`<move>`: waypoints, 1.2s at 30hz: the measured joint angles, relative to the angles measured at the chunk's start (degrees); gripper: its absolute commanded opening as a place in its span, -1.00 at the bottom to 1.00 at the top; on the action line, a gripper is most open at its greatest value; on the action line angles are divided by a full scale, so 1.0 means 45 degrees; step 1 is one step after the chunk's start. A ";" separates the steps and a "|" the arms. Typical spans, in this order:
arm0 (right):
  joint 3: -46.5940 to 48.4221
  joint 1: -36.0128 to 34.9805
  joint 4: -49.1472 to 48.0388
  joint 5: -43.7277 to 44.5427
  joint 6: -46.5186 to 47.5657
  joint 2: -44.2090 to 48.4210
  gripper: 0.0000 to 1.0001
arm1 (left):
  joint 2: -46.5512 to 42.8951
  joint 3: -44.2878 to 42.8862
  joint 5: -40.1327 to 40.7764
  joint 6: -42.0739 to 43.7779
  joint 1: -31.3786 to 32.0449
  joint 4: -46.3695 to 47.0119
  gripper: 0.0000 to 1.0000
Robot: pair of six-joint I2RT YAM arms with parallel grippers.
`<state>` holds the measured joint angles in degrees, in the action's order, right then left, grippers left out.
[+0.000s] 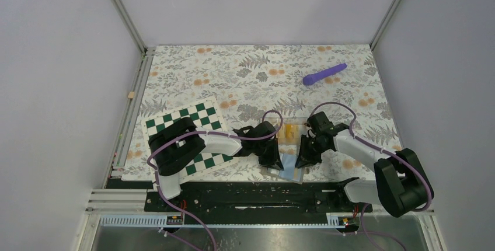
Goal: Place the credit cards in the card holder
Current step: Turn over the card slot in the card holder.
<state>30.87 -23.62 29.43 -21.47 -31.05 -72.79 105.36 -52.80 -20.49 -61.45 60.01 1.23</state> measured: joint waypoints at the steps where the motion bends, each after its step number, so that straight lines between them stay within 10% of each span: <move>1: 0.0034 0.0005 -0.0068 -0.0039 0.0005 -0.0083 -0.62 | 0.0000 0.0005 -0.0015 0.0000 0.0000 0.0000 -0.89; 8: 0.0053 0.0010 -0.0461 -0.0491 -0.0277 -0.0063 -0.61 | -0.0151 0.0015 -0.0151 -0.0083 -0.0024 0.0194 -0.13; 36: -0.0505 0.0005 -0.3954 -0.3264 -0.3483 0.0743 -0.61 | -0.2322 -0.0763 0.0277 0.1326 -0.0029 -0.2370 0.54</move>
<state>28.60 -23.59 11.64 -36.16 -46.72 -69.45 94.91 -56.23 -19.25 -55.48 59.88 -9.43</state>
